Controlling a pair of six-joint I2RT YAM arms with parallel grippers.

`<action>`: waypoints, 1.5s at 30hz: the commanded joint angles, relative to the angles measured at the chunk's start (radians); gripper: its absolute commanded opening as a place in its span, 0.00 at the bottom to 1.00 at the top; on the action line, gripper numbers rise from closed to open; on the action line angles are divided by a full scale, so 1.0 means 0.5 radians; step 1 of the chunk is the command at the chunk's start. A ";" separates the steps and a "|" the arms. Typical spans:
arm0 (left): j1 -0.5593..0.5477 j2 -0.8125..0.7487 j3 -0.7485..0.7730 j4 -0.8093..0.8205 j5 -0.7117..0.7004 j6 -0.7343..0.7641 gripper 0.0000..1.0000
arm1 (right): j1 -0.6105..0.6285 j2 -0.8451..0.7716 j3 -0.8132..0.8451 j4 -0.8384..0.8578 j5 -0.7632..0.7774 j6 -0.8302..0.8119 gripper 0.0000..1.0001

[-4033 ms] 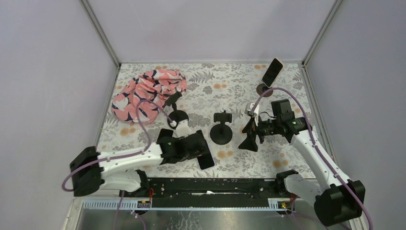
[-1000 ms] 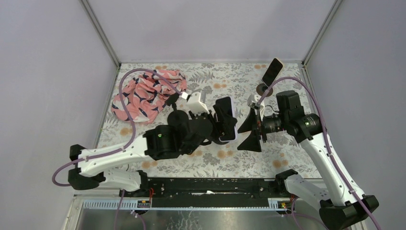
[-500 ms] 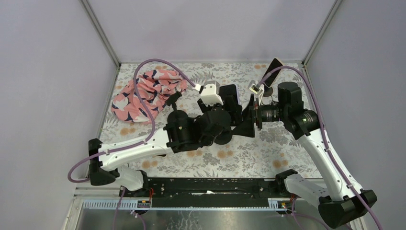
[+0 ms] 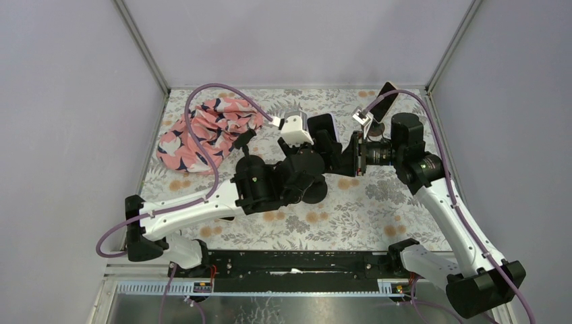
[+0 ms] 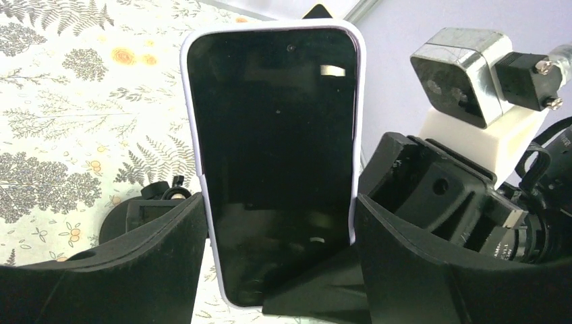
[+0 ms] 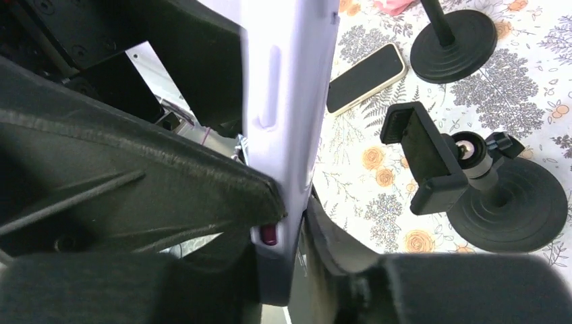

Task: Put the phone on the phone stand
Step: Pick up the phone at the center of the board.

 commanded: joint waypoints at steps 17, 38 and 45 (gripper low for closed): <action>0.176 -0.667 -0.605 0.709 0.667 0.375 0.99 | -0.092 -0.039 -0.140 0.328 -0.290 0.042 0.00; 1.144 -0.612 -1.089 1.860 2.875 0.147 0.83 | -0.100 0.058 -0.147 0.591 -0.655 0.062 0.00; 1.207 -0.339 -1.065 2.282 3.042 -0.246 0.58 | -0.099 0.062 -0.181 0.674 -0.711 0.071 0.00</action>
